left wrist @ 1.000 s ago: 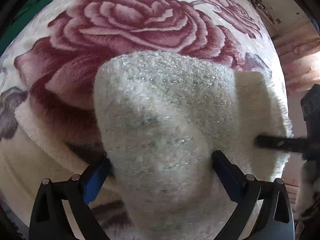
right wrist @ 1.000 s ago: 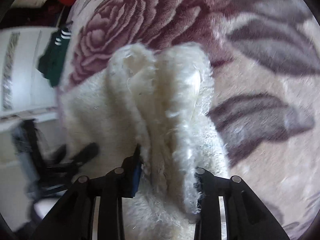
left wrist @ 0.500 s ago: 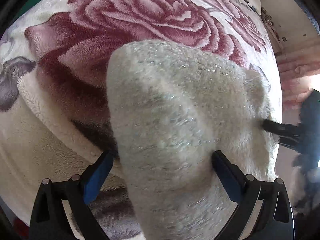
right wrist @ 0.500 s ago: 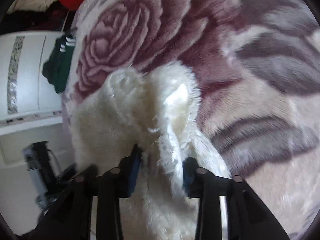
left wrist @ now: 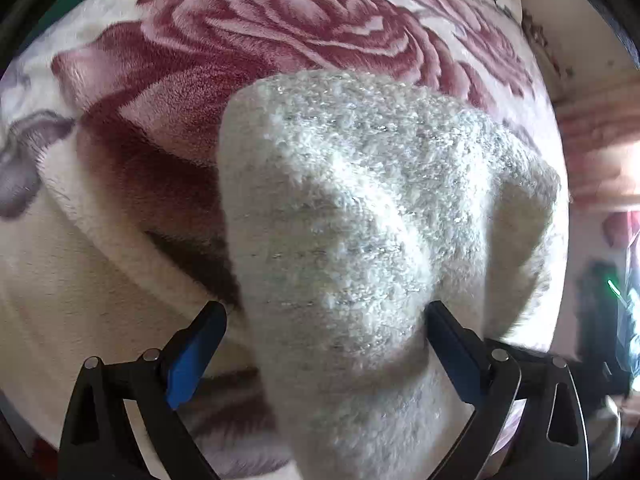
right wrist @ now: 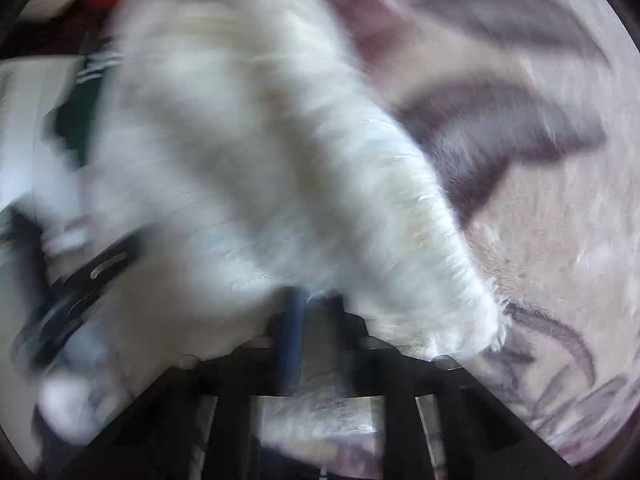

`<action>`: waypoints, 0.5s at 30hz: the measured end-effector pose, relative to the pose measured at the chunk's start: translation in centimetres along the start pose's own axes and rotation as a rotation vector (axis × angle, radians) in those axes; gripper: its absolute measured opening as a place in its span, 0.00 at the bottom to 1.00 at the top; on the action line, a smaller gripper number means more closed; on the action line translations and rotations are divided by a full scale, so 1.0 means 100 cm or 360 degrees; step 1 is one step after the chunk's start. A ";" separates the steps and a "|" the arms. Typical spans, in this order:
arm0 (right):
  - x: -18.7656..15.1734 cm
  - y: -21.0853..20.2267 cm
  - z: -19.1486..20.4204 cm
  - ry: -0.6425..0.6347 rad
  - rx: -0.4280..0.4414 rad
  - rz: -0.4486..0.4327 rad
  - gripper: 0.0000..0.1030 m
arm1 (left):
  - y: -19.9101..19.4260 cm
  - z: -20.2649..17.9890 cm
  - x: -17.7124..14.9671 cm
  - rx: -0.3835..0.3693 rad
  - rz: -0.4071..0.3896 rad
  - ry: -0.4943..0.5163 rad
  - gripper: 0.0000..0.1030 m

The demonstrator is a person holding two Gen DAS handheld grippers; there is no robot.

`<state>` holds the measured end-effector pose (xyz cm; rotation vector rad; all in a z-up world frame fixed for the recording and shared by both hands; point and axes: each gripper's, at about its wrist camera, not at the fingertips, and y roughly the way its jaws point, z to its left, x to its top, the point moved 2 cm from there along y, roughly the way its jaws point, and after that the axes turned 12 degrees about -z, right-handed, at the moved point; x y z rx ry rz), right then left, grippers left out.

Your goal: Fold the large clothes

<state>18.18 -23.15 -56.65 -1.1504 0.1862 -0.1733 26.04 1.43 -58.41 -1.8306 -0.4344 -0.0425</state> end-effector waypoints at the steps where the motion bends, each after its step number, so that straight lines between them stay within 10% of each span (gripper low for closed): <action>1: 0.003 0.011 -0.001 0.0033 -0.0012 0.0051 0.09 | -0.008 -0.003 0.001 0.0034 -0.0019 0.0035 0.90; 7: 0.022 -0.039 0.031 -0.0202 -0.0113 0.0149 0.15 | -0.041 -0.012 0.027 0.0059 -0.0194 0.0097 0.23; 15: 0.083 -0.012 0.065 -0.0298 -0.0042 0.0042 0.13 | 0.024 0.019 0.047 0.0037 -0.0068 0.0079 0.14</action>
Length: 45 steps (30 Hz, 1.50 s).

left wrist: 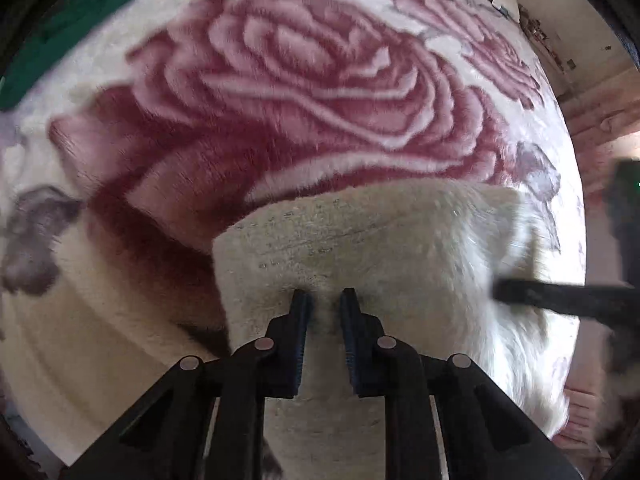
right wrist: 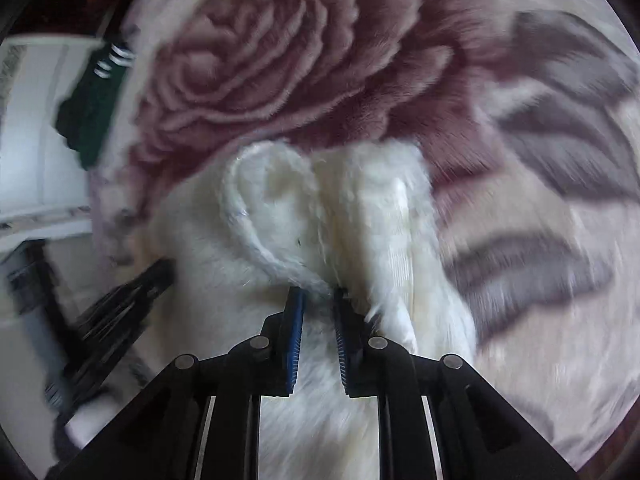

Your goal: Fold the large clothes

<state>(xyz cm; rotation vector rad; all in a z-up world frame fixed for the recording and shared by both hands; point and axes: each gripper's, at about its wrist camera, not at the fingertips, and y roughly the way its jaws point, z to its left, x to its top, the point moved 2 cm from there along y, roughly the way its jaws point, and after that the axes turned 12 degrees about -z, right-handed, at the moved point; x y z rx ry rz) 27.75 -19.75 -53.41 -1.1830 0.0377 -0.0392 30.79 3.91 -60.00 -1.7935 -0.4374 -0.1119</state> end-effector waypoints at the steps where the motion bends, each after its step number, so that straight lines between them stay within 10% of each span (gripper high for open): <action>1: 0.006 0.015 0.000 -0.0008 -0.0024 0.0031 0.12 | 0.009 0.004 -0.002 -0.0029 0.0023 -0.0038 0.14; 6: 0.015 0.044 -0.007 -0.0081 -0.0107 0.0095 0.11 | 0.011 0.004 0.010 -0.0020 0.0063 -0.0054 0.15; 11: 0.008 -0.023 -0.015 0.0067 0.0124 0.0064 0.20 | -0.047 0.000 0.013 -0.0034 0.0011 -0.0098 0.18; 15: -0.043 -0.085 -0.035 0.0023 0.0174 -0.0029 0.33 | -0.093 0.003 -0.017 -0.0210 -0.0067 -0.0237 0.74; 26: -0.140 0.015 -0.038 -0.0063 0.0103 0.0164 0.35 | -0.058 -0.004 -0.099 -0.0115 0.0131 -0.0222 0.74; 28: -0.131 0.014 -0.042 0.0049 0.0226 0.0207 0.41 | -0.074 0.003 -0.094 -0.0146 0.0055 -0.0235 0.74; 30: -0.121 -0.013 -0.045 0.0054 0.0364 0.0122 0.78 | -0.087 0.018 -0.092 -0.0151 -0.0024 -0.0259 0.74; 32: -0.112 -0.040 -0.056 0.0056 0.0395 -0.0029 1.00 | -0.088 0.037 -0.094 -0.0203 -0.0061 -0.0305 0.74; 40: -0.058 0.024 -0.113 0.0143 0.0691 -0.0046 1.00 | -0.033 0.091 -0.116 -0.0844 -0.0089 -0.0851 0.74; 45: -0.044 0.061 -0.114 0.0194 0.1114 0.0110 1.00 | -0.007 0.073 -0.106 -0.1052 -0.0101 -0.0822 0.83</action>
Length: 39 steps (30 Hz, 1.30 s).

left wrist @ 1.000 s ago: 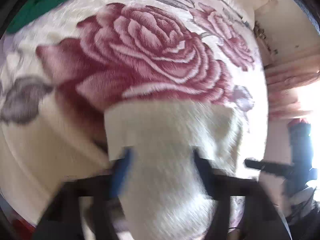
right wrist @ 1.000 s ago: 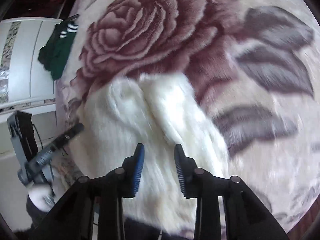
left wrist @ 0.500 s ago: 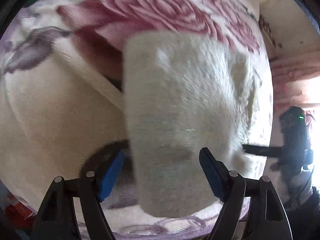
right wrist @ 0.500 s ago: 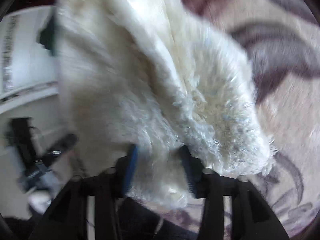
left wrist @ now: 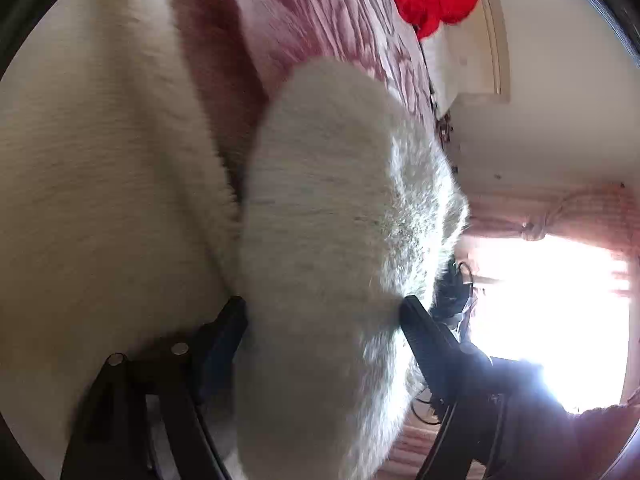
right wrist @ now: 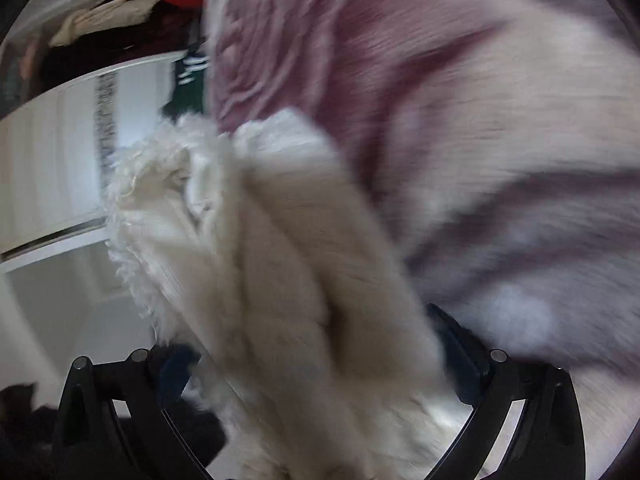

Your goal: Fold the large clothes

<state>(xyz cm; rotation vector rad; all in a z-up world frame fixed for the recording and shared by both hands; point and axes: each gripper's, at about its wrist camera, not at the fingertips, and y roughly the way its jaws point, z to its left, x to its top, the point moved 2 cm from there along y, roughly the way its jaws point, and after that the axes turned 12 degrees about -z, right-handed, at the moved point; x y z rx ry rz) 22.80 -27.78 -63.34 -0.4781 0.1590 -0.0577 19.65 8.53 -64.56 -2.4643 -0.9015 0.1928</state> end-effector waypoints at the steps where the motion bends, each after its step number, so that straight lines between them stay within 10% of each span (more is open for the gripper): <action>1: -0.003 0.008 0.006 0.0007 0.0099 0.0051 1.00 | 0.008 -0.002 0.001 0.0005 0.0010 0.0031 0.86; 10: -0.025 0.018 0.034 -0.0076 0.0169 0.0149 1.00 | 0.034 -0.016 0.020 -0.0007 0.0055 0.0104 0.90; 17: -0.036 0.070 0.038 -0.0213 -0.0173 0.0277 1.00 | 0.035 -0.041 0.024 0.0131 -0.0057 0.0293 0.70; 21: -0.040 0.061 0.040 -0.0096 -0.0129 0.0085 0.70 | 0.028 -0.051 0.032 0.0148 -0.0061 0.0324 0.55; 28: -0.058 0.044 0.060 0.0070 -0.0037 -0.0138 0.57 | 0.045 -0.094 0.067 0.0143 0.0028 0.0480 0.55; 39: 0.072 -0.015 0.108 -0.0001 0.0045 -0.0455 0.56 | 0.147 -0.206 0.197 0.0002 0.0101 0.0788 0.55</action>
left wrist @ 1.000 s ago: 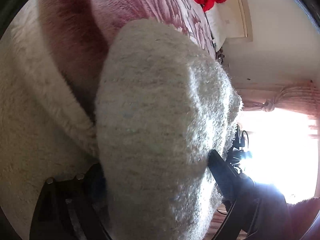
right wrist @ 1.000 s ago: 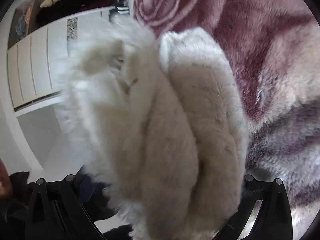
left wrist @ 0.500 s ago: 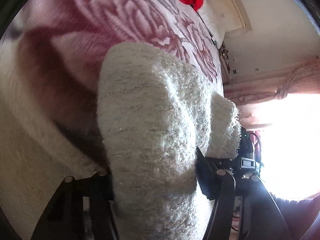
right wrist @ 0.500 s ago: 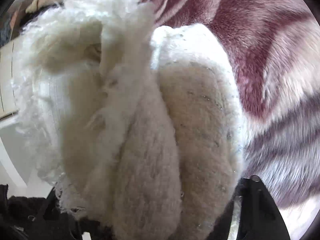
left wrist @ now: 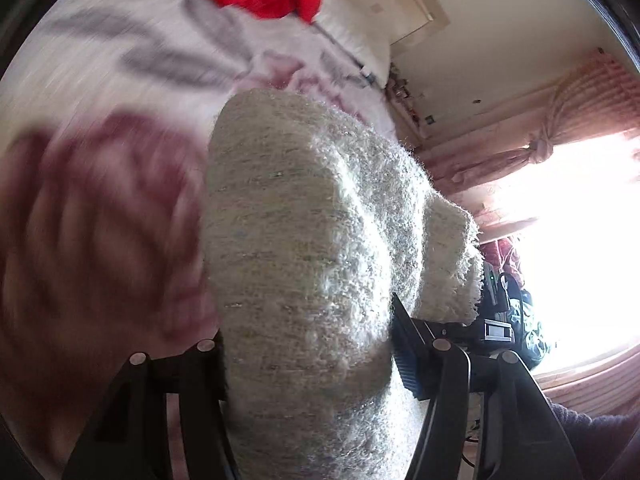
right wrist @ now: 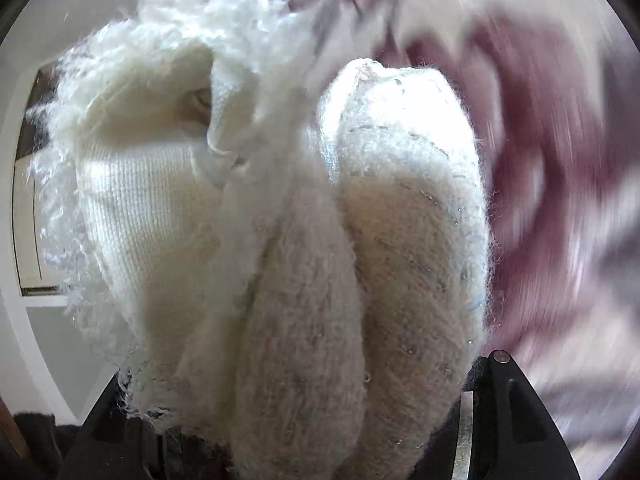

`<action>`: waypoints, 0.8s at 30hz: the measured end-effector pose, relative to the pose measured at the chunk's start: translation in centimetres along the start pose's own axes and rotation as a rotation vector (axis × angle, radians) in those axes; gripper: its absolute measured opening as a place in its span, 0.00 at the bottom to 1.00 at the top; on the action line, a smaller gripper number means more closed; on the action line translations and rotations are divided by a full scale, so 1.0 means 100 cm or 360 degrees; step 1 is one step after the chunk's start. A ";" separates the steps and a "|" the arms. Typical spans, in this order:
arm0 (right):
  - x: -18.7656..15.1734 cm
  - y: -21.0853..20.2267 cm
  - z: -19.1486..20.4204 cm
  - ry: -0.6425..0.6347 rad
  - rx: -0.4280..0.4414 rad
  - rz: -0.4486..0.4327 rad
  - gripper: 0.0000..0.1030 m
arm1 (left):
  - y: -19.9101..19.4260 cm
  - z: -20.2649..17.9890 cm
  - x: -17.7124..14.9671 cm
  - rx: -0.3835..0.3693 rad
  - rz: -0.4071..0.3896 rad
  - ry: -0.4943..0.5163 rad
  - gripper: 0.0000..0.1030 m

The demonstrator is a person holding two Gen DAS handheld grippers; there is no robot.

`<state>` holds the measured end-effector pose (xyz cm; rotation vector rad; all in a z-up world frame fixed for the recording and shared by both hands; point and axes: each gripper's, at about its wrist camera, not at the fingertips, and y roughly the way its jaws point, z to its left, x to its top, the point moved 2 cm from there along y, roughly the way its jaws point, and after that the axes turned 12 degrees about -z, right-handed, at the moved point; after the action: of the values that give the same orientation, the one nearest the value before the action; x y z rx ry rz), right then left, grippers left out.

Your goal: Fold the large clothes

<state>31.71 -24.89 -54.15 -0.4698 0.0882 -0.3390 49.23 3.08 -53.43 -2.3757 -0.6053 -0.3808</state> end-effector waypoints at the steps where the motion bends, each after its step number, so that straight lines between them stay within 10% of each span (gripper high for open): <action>1: 0.025 0.003 0.004 -0.0025 -0.0007 -0.0027 0.56 | 0.015 0.000 0.021 -0.0012 -0.0010 0.0022 0.55; 11: 0.212 0.065 -0.026 -0.0042 -0.0077 -0.0149 0.57 | 0.166 0.053 0.138 0.0008 0.0118 0.0097 0.56; 19: 0.232 0.072 -0.070 -0.0019 -0.0347 -0.0075 0.84 | 0.182 0.076 0.127 0.0148 0.0264 0.0110 0.65; 24: 0.206 0.048 -0.027 -0.0276 -0.0812 -0.0180 1.00 | 0.150 0.043 0.133 0.0512 0.0157 0.0371 0.67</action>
<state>52.09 -29.03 -58.92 -1.0100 -0.0232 -0.3853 68.77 -0.04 -58.95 -2.0096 -0.4053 -0.4706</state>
